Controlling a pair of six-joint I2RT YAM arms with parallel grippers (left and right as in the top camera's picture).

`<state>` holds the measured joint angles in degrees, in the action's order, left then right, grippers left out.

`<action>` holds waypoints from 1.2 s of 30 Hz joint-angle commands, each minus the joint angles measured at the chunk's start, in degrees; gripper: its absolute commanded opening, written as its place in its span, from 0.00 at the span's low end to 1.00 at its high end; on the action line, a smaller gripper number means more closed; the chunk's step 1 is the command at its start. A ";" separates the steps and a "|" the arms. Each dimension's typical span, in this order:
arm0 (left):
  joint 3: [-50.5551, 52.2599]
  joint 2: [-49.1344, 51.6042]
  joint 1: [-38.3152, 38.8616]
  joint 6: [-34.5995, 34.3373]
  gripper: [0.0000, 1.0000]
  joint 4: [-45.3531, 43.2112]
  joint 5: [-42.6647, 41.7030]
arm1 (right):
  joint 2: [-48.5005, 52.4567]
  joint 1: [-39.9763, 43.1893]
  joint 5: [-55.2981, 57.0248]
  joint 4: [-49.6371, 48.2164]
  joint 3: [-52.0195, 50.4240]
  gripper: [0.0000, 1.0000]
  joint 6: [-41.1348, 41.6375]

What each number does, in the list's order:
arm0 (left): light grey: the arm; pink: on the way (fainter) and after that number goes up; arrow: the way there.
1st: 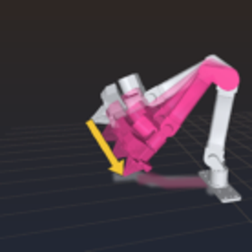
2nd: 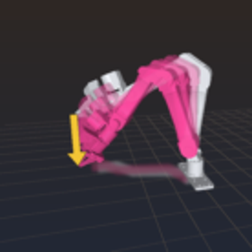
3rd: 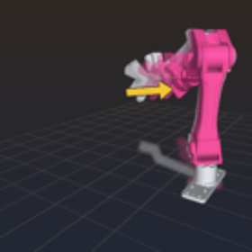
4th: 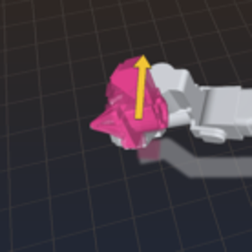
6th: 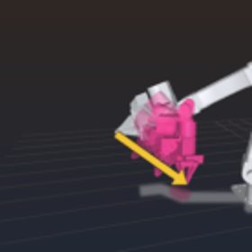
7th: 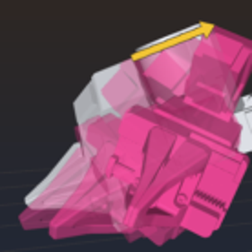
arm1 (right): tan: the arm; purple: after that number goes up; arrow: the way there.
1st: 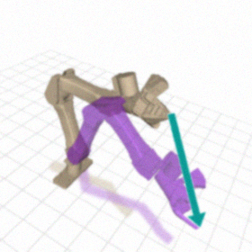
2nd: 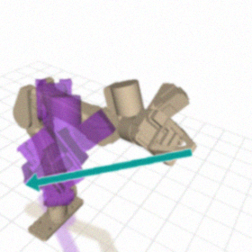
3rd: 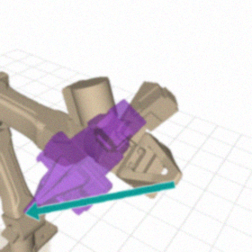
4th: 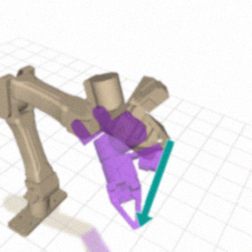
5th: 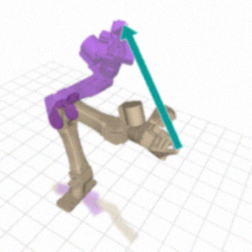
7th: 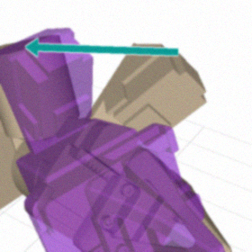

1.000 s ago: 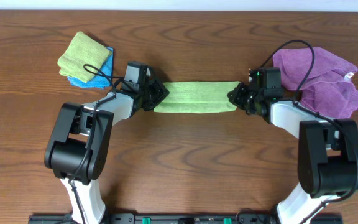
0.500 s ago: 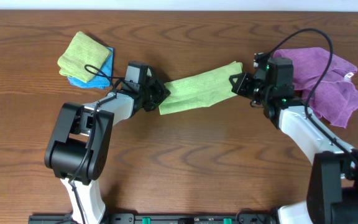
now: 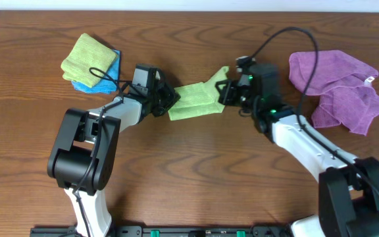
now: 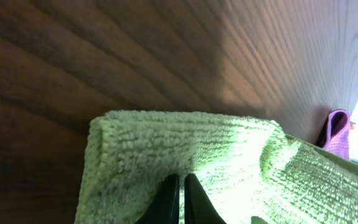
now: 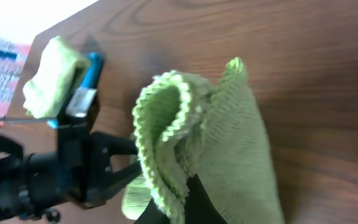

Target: Fold the cloth

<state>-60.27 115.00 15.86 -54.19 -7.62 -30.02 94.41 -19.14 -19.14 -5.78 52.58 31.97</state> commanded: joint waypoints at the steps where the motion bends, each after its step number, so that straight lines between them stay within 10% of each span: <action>1: -2.16 1.07 -0.20 -0.02 0.06 0.09 -0.52 | 1.88 -2.47 2.21 -0.24 2.95 0.01 -1.22; 32: -2.27 -6.78 -11.08 3.45 0.06 0.33 -13.07 | 13.88 -12.46 3.32 1.36 9.68 0.01 -4.81; 36: -2.27 -8.00 -11.08 3.43 0.06 0.33 -13.09 | 14.36 -12.46 3.30 0.04 9.70 0.13 -4.59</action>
<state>-61.23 108.75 5.06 -52.14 -7.49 -42.09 107.74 -31.05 -16.45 -5.15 61.10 28.21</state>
